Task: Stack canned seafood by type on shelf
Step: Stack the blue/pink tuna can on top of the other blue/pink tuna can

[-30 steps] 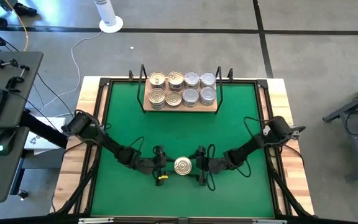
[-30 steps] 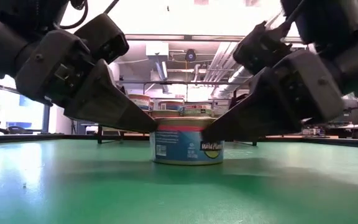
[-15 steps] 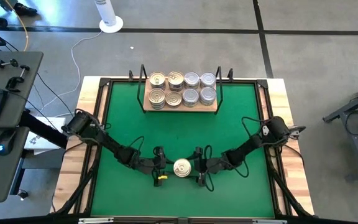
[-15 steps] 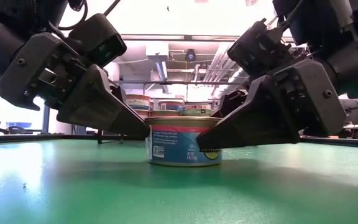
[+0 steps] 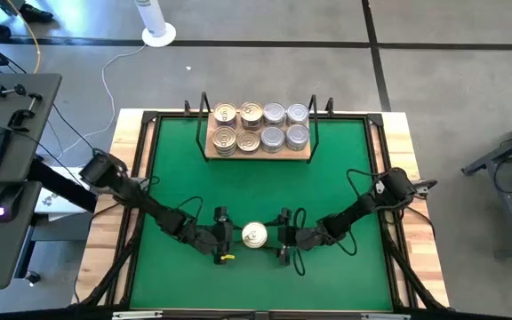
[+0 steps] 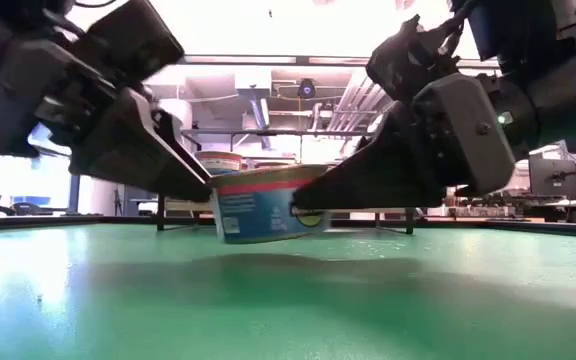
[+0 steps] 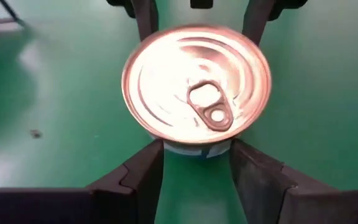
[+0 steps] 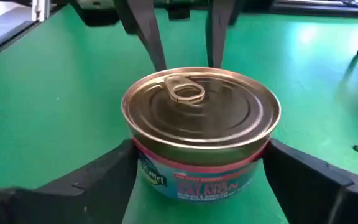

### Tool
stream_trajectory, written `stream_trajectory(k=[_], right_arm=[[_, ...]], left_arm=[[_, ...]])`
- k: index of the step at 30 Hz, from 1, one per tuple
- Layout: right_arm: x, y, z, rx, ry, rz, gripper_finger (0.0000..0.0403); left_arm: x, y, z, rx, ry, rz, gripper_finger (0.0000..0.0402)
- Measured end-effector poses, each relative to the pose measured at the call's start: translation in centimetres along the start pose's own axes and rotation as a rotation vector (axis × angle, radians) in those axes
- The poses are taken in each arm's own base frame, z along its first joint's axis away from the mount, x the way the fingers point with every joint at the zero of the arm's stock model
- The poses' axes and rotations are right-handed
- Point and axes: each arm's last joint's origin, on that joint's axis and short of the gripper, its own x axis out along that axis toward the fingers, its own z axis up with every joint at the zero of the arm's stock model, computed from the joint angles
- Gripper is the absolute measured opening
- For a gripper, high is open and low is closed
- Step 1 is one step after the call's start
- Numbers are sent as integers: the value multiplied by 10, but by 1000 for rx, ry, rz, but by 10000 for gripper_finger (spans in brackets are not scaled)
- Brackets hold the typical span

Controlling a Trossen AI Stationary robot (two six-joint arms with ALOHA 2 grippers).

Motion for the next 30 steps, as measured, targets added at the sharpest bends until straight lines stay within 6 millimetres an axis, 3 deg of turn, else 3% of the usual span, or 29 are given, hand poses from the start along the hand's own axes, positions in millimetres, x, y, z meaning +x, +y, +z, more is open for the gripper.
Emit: stream_trajectory(k=[4, 14, 19, 23, 27, 30], right_arm=[[3, -6, 1, 43, 3, 1, 308], [16, -11, 5, 66, 98, 31, 283], [21, -8, 9, 55, 170, 26, 280], [26, -5, 15, 34, 204, 22, 280], [30, -4, 23, 5, 222, 18, 281], [33, -3, 28, -21, 237, 16, 281]], left_arm=[[-11, -1, 4, 24, 0, 37, 167], [-18, -2, 6, 47, 7, 22, 167], [-36, 6, 6, 8, 124, -4, 167], [-50, 11, 17, -43, 94, 2, 168], [-45, 12, 27, -80, 22, -56, 162], [-32, 14, 19, -76, 71, -72, 145]])
